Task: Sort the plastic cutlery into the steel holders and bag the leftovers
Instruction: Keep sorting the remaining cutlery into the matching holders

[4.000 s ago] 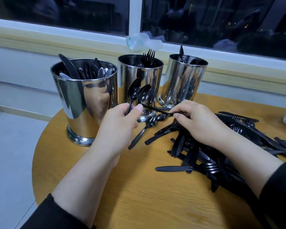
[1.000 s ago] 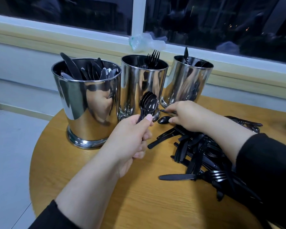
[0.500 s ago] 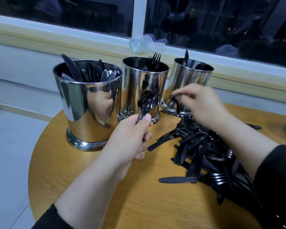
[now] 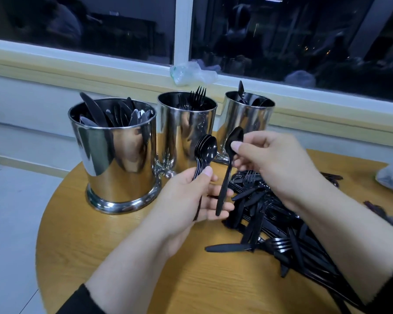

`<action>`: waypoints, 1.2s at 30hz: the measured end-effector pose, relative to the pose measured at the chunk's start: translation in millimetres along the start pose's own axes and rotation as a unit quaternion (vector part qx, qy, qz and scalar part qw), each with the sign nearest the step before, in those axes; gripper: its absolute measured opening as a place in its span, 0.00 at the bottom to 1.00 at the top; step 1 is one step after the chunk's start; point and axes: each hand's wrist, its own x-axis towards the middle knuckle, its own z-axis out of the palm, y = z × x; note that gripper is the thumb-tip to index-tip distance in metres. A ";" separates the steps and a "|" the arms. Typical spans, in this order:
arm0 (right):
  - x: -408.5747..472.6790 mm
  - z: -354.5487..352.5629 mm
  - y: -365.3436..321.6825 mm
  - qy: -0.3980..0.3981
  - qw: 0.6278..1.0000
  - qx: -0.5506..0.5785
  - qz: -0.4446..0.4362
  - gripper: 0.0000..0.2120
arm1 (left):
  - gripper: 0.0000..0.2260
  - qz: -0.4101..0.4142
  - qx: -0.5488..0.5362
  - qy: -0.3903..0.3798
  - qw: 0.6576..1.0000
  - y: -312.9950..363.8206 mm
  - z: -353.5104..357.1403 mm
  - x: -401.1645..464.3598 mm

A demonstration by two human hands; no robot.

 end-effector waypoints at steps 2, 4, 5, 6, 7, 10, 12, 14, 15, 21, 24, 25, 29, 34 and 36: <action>-3.7 8.8 0.5 0.007 1.000 -0.014 -0.004 0.10 | 0.15 -0.007 -0.003 -0.008 1.000 0.7 3.6 -0.9; -5.2 15.0 1.2 0.013 1.000 -0.022 -0.001 0.09 | 0.15 -0.004 0.003 -0.004 1.000 -0.2 5.7 -0.4; -5.3 17.0 1.7 0.016 0.999 -0.031 0.000 0.09 | 0.16 -0.003 0.003 0.000 1.000 -0.8 6.1 0.1; -4.9 18.6 2.6 0.017 0.999 -0.045 -0.001 0.10 | 0.17 -0.002 -0.002 0.003 1.000 -2.1 5.9 1.1; -5.0 19.8 3.2 0.016 0.998 -0.061 -0.004 0.11 | 0.17 -0.004 -0.009 0.002 1.000 -2.3 5.7 1.5; -4.2 21.1 5.3 0.002 0.996 -0.094 -0.009 0.12 | 0.20 -0.012 -0.009 -0.011 1.000 -1.0 4.7 1.2; -2.9 20.7 6.2 -0.013 0.994 -0.104 -0.010 0.11 | 0.19 -0.016 0.007 -0.026 1.000 0.2 4.0 0.2; -2.7 20.6 6.0 -0.036 0.996 -0.076 -0.003 0.08 | 0.14 -0.017 0.028 -0.046 0.998 0.4 3.3 -0.7; -2.7 20.5 5.4 -0.047 0.998 -0.052 0.004 0.07 | 0.12 -0.020 0.032 -0.058 0.998 1.4 3.1 -1.7; 1.1 15.7 -0.4 -0.012 1.000 0.003 0.018 0.03 | 0.11 0.050 0.041 0.045 0.997 -2.9 -2.7 6.1; 2.6 10.8 -3.5 -0.013 1.000 0.009 0.023 0.08 | 0.06 0.134 0.135 0.085 0.978 -2.4 -2.8 11.9; 2.6 9.2 -5.0 -0.017 1.000 0.005 0.021 0.07 | 0.06 0.132 0.133 0.084 0.979 -0.9 -1.1 11.8; 3.2 0.4 -10.2 -0.009 1.000 0.016 0.021 0.04 | 0.07 0.114 0.115 0.051 0.986 6.9 5.6 13.4; 16.3 -24.9 -22.2 0.031 0.999 0.007 -0.006 0.05 | 0.07 0.123 0.105 0.045 0.986 17.2 21.2 22.2; 30.2 -44.0 -35.9 0.069 0.997 0.002 -0.031 0.06 | 0.06 0.124 0.099 0.065 0.985 20.9 24.0 27.8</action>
